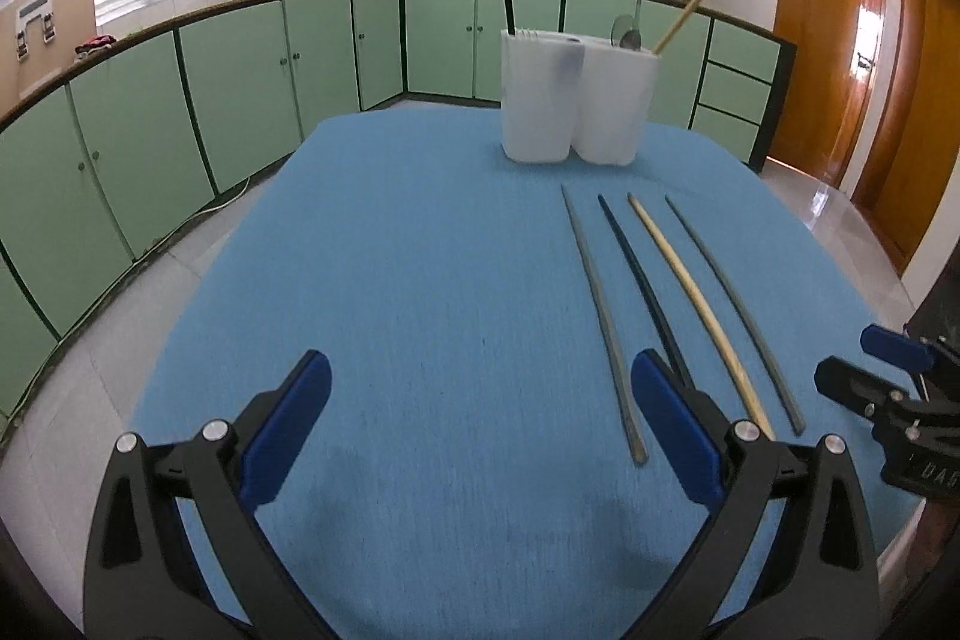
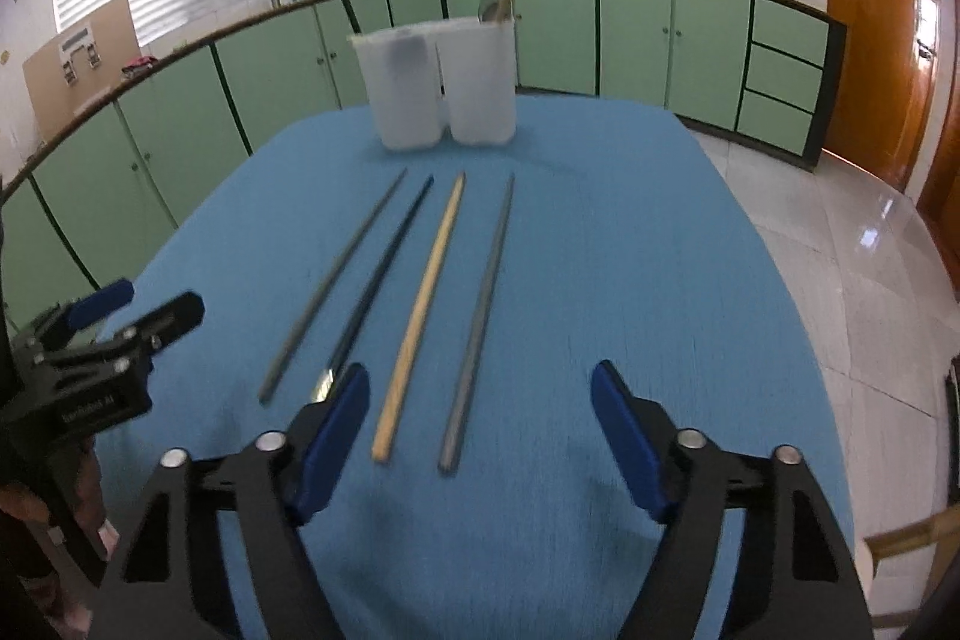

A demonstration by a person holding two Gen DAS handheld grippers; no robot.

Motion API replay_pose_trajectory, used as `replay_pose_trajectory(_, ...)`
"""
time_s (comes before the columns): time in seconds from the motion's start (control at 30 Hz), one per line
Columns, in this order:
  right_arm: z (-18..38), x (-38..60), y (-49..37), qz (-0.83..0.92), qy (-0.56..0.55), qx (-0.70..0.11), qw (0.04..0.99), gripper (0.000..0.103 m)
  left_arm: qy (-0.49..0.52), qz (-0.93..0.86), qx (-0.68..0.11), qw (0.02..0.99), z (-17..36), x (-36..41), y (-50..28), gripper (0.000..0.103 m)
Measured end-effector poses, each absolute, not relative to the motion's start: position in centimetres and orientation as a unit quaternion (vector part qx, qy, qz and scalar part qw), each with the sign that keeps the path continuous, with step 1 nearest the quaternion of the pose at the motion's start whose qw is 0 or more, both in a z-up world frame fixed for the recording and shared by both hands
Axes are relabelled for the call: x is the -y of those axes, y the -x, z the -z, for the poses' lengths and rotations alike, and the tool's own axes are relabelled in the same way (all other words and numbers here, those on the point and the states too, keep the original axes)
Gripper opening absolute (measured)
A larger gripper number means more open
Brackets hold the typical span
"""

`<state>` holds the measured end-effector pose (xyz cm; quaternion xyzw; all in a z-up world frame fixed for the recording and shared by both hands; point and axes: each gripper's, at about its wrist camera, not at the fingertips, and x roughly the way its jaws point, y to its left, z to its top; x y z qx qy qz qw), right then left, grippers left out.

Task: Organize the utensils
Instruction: 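Move both tools back toward the remaining chopsticks, then close the left gripper on a grey chopstick while the right grasps another grey chopstick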

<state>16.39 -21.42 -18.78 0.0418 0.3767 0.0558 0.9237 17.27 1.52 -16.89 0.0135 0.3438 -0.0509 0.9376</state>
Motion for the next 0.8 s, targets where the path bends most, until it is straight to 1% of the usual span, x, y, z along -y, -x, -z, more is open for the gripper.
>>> replay_pose_trajectory(0.03, 19.2, 21.4, -16.0, -0.057, -0.041, -0.381, 0.922, 0.059, -0.014, 0.051, -0.346, 0.937, 17.1, -1.5, -17.1, 0.097)
replay_pose_trajectory(0.07, 19.6, 21.2, -15.7, -0.061, -0.041, -0.388, 0.919, 0.051, -0.014, 0.052, -0.348, 0.936, 17.2, -1.4, -17.0, 0.097)
replay_pose_trajectory(0.1, 20.0, 21.0, -15.4, -0.064, -0.04, -0.394, 0.916, 0.046, -0.014, 0.053, -0.35, 0.935, 17.4, -1.3, -16.7, 0.097)
replay_pose_trajectory(0.13, 20.4, 20.8, -15.2, -0.066, -0.037, -0.398, 0.914, 0.043, -0.014, 0.054, -0.352, 0.934, 17.3, -1.1, -16.8, 0.097)
replay_pose_trajectory(0.2, 20.8, 20.4, -15.0, -0.067, -0.033, -0.401, 0.913, 0.033, -0.018, 0.057, -0.354, 0.934, 17.5, -0.8, -16.6, 0.097)
replay_pose_trajectory(0.3, 21.0, 20.2, -15.0, -0.071, -0.033, -0.403, 0.912, 0.025, -0.024, 0.06, -0.353, 0.933, 17.6, -0.3, -16.4, 0.097)
replay_pose_trajectory(0.5, 21.6, 20.1, -15.0, -0.067, -0.034, -0.405, 0.911, 0.016, -0.023, 0.062, -0.355, 0.932, 17.8, 0.1, -16.3, 0.097)
replay_pose_trajectory(0.8, 21.8, 19.6, -15.3, -0.065, -0.022, -0.397, 0.915, 0.009, -0.022, 0.067, -0.359, 0.931, 18.0, 0.4, -16.4, 0.097)
